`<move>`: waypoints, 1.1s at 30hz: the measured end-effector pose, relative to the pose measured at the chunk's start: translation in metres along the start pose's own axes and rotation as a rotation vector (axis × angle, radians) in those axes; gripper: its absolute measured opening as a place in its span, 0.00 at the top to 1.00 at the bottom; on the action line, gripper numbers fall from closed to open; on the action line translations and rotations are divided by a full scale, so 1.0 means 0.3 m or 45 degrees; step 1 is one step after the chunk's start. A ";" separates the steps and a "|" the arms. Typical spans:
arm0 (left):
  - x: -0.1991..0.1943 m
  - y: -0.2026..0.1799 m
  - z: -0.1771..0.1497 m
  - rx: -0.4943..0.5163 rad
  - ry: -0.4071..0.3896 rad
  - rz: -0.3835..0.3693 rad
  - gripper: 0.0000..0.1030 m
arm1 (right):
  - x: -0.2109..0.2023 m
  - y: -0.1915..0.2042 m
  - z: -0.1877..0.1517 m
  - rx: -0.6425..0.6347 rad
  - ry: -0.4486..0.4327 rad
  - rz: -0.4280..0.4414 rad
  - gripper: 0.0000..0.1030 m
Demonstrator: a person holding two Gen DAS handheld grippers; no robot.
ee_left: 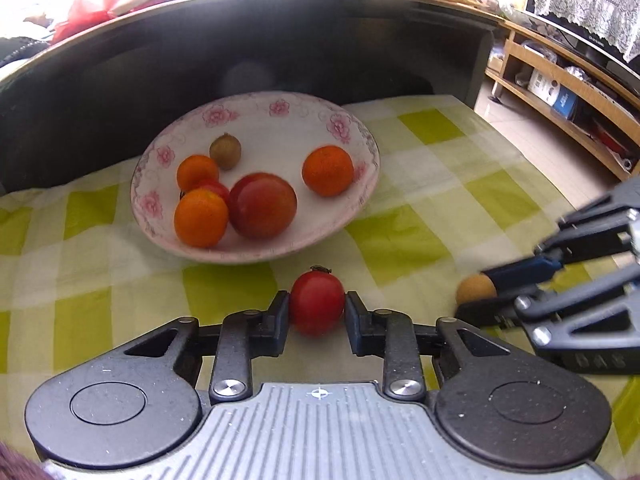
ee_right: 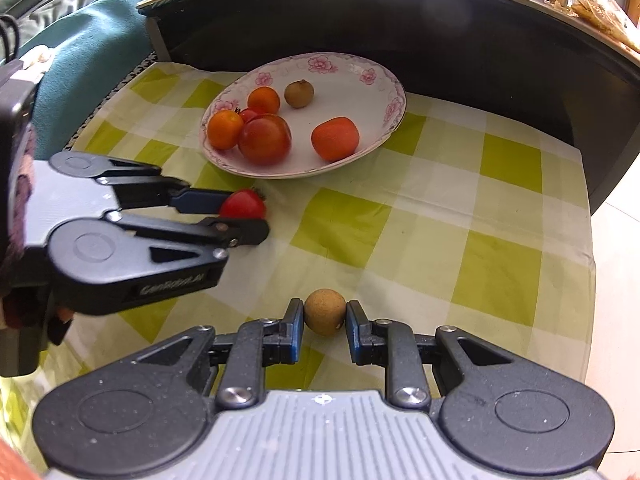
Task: Organize fruits
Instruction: 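Grasp the last brown fruit with the right tool while the left tool grasps the red tomato, then carry the brown fruit and red tomato over the plate with both tools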
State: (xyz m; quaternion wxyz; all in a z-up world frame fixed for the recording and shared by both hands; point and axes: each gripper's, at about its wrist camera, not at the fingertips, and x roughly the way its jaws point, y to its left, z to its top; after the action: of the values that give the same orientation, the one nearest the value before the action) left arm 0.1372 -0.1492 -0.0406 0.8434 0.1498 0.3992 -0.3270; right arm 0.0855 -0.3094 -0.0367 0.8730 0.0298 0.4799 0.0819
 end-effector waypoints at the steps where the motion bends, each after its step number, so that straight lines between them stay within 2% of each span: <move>1: -0.016 0.000 -0.010 0.011 0.008 0.003 0.64 | 0.001 0.002 -0.001 -0.003 0.000 -0.002 0.75; 6: -0.090 0.008 -0.068 0.003 0.048 0.024 0.64 | -0.010 0.031 -0.007 -0.047 -0.015 0.011 0.75; 11: -0.104 -0.002 -0.126 0.000 0.085 0.046 0.63 | 0.001 0.097 -0.032 -0.172 -0.027 -0.017 0.74; 16: -0.116 -0.004 -0.153 0.002 0.057 0.044 0.62 | 0.008 0.111 -0.038 -0.205 -0.041 -0.020 0.74; 19: -0.114 0.000 -0.153 0.012 0.048 0.048 0.56 | 0.010 0.109 -0.036 -0.204 -0.039 -0.014 0.74; 24: -0.117 0.013 -0.157 0.013 0.047 0.038 0.42 | 0.010 0.112 -0.038 -0.234 -0.036 0.009 0.62; 27: -0.115 0.025 -0.154 0.016 0.036 0.051 0.42 | 0.011 0.109 -0.037 -0.233 -0.039 0.021 0.58; 33: -0.104 0.032 -0.150 -0.001 0.028 0.046 0.44 | 0.006 0.106 -0.033 -0.226 -0.053 0.012 0.58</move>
State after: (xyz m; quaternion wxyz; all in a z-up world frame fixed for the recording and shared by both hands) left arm 0.1032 -0.1055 -0.0454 0.8448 0.1603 0.4057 -0.3100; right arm 0.0746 -0.2779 -0.0394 0.8815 -0.0437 0.4525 0.1276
